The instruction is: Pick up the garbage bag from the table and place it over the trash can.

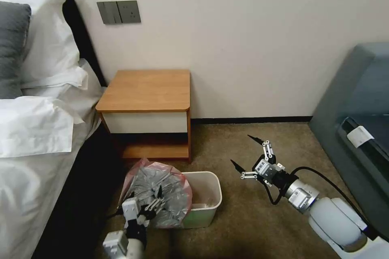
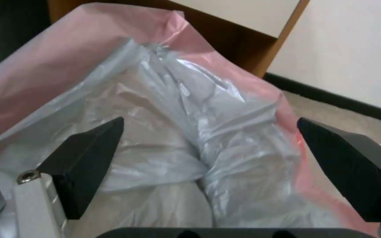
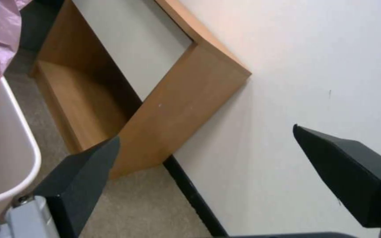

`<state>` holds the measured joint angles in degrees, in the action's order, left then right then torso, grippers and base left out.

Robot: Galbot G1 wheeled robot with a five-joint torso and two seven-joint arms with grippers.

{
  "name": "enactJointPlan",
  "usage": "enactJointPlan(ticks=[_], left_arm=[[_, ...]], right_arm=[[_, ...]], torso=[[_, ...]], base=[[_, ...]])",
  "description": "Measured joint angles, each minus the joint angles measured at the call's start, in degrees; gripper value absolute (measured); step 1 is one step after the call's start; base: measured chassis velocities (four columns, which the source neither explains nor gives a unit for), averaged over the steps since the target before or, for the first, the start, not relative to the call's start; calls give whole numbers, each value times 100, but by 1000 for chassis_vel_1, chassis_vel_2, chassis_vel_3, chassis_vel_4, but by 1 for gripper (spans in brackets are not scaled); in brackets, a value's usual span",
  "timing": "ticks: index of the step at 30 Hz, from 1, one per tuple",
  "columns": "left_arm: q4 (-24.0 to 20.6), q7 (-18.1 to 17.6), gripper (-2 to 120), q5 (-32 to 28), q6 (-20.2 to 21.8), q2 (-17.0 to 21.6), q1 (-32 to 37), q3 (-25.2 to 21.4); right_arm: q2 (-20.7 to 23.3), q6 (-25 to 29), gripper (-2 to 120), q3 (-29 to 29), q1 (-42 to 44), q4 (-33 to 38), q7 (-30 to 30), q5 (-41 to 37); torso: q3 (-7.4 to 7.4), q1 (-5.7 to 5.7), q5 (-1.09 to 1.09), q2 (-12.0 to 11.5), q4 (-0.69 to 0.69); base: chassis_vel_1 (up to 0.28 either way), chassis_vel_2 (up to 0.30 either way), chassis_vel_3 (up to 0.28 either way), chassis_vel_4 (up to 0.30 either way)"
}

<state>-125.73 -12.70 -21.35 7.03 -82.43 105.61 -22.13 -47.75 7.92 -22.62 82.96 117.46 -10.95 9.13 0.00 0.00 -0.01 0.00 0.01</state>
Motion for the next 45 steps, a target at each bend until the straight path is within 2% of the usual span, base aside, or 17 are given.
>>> enactJointPlan(ticks=[5, 11, 13, 18, 21, 27, 33, 45], left_arm=[[19, 17, 98, -140, 66, 64, -97, -73], [-112, -209, 98, -264, 166, 115, 4, -185], [-281, -248, 98, -172, 521, 208, 88, -388], [-324, -273, 97, -143, 930, 288, 47, -575], [-336, -70, 96, -134, 1353, 314, 15, -668], [-243, 357, 96, -71, 1785, 339, -71, -765], [-229, 620, 93, -81, 1945, 311, -143, -776], [-195, 688, 93, -274, 1971, 310, -257, -984]], right_arm=[[8, -21, 100, -28, 7, 11, 10, -2], [21, -54, 100, -80, 33, 35, 30, -18], [12, -53, 100, -135, 43, 11, 53, -38], [-31, -42, 100, -169, 43, -6, 63, -47], [-66, -30, 100, -172, 42, -9, 73, -50], [-86, 0, 100, -192, 41, -10, 91, -55], [-106, 9, 100, -199, 44, -9, 115, -60], [-128, 51, 100, -232, 47, -43, 131, -65]], torso=[[0, 0, 1, 0, 0], [0, 0, 1, 0, 0], [0, 0, 2, 0, 0], [0, 0, 1, 0, 0], [0, 0, 1, 0, -1], [0, 0, 1, 0, -1], [0, 0, 1, 0, -1], [0, 0, 1, 0, -1]], base=[[0, 0, 0, 0], [0, 0, 0, 0], [0, 0, 0, 0], [0, 0, 0, 0], [0, 0, 0, 0], [0, 0, 0, 0], [0, 0, 0, 0], [0, 0, 0, 0]])
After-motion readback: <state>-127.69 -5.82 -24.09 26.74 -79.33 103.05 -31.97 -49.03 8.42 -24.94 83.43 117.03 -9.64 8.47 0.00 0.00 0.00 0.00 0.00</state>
